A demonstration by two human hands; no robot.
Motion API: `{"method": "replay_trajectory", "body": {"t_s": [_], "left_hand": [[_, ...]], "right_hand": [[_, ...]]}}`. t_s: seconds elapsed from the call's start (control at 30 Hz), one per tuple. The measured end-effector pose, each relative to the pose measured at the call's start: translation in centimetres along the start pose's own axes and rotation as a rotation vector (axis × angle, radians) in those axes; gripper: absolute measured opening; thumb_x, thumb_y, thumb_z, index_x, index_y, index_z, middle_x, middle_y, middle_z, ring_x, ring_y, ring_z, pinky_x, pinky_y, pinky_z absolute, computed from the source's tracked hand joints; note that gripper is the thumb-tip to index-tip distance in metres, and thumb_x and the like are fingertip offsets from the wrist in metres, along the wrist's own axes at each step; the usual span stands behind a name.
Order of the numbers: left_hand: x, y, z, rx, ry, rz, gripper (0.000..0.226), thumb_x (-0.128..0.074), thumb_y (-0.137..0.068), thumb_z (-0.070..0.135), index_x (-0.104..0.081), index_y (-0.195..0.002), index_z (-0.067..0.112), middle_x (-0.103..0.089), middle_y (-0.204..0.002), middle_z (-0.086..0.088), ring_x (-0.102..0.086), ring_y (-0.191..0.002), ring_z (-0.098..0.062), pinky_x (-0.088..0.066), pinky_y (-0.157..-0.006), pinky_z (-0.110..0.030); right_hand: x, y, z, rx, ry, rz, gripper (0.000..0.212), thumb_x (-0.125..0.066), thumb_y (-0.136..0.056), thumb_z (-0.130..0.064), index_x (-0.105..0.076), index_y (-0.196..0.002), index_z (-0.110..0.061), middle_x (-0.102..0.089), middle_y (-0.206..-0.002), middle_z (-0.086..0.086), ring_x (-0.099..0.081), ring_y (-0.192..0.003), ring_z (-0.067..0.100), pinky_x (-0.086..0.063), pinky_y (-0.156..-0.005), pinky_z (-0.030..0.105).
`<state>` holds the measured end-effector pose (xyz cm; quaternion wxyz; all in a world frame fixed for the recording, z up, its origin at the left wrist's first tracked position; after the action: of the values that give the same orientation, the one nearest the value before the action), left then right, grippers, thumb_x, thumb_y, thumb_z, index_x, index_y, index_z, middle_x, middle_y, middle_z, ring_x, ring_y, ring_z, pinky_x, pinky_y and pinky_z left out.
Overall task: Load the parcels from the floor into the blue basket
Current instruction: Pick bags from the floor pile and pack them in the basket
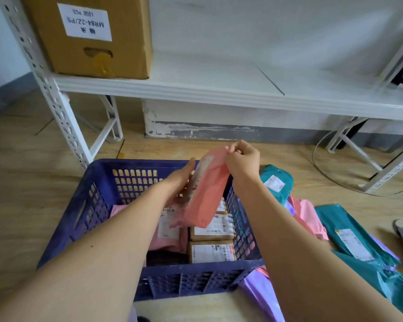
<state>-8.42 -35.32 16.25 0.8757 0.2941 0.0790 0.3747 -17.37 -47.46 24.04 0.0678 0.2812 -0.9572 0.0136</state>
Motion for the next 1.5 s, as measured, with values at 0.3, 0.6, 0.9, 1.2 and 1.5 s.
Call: {"method": "replay_trajectory", "body": {"t_s": [0.3,0.6,0.9,1.2,1.5], "left_hand": [[4.9,-1.2,-2.5,0.084,0.165,-0.03,0.027,-0.068,-0.081,0.034,-0.063,-0.09,0.01,-0.069,-0.083,-0.006,-0.065,-0.082,-0.025,-0.051,-0.089,-0.041],[9.4,-4.3,-5.5,0.079,0.297,0.245,0.018,-0.066,-0.086,0.021,-0.064,-0.097,0.006,-0.069,-0.087,-0.011,-0.066,-0.08,-0.025,-0.053,-0.085,-0.042],[13.3,-6.9,-9.1,0.133,0.662,0.603,0.04,-0.061,-0.085,0.021,-0.054,-0.122,0.007,-0.06,-0.103,-0.002,-0.058,-0.077,-0.02,-0.05,-0.069,-0.033],[10.9,-5.3,-8.4,0.261,0.32,0.581,0.023,-0.046,-0.092,0.014,-0.048,-0.109,-0.002,-0.056,-0.101,-0.016,-0.056,-0.095,-0.029,-0.046,-0.093,-0.036],[11.9,-5.3,-10.0,0.128,-0.39,0.289,0.074,-0.062,-0.077,-0.003,-0.036,-0.143,0.015,-0.047,-0.138,-0.005,-0.047,-0.12,-0.025,-0.043,-0.087,-0.033]], "right_hand": [[-2.8,-1.9,6.3,-0.215,-0.066,-0.113,0.041,-0.03,-0.076,0.013,-0.051,-0.059,-0.018,-0.04,-0.048,-0.001,-0.03,-0.041,0.01,-0.023,-0.04,0.018],[-8.8,-1.8,10.3,-0.303,0.183,-0.285,0.064,-0.059,-0.083,-0.015,-0.035,-0.142,-0.017,-0.049,-0.125,0.004,-0.053,-0.114,0.024,-0.044,-0.1,0.038],[-10.6,-0.2,14.2,-0.636,0.324,-0.28,0.077,-0.074,-0.074,-0.043,-0.043,-0.132,-0.004,-0.058,-0.111,0.007,-0.06,-0.093,0.022,-0.05,-0.074,0.033],[-12.9,0.4,12.3,-0.501,0.138,-0.357,0.018,-0.064,-0.076,-0.005,-0.048,-0.079,-0.014,-0.056,-0.076,0.001,-0.058,-0.075,0.018,-0.053,-0.068,0.029],[-13.7,0.5,13.5,-0.007,1.148,-0.646,0.026,-0.043,-0.093,-0.035,-0.053,-0.084,-0.013,-0.051,-0.069,-0.001,-0.057,-0.067,0.016,-0.054,-0.066,0.028]]}}
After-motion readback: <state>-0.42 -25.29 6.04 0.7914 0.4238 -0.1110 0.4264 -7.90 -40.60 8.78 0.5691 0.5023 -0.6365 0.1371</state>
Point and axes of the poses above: each hand's wrist, its own y-axis away from the middle knuckle, its own x-axis out of the back of the hand, z = x × y, the point moved 5 cm from there along -y, towards the middle knuckle
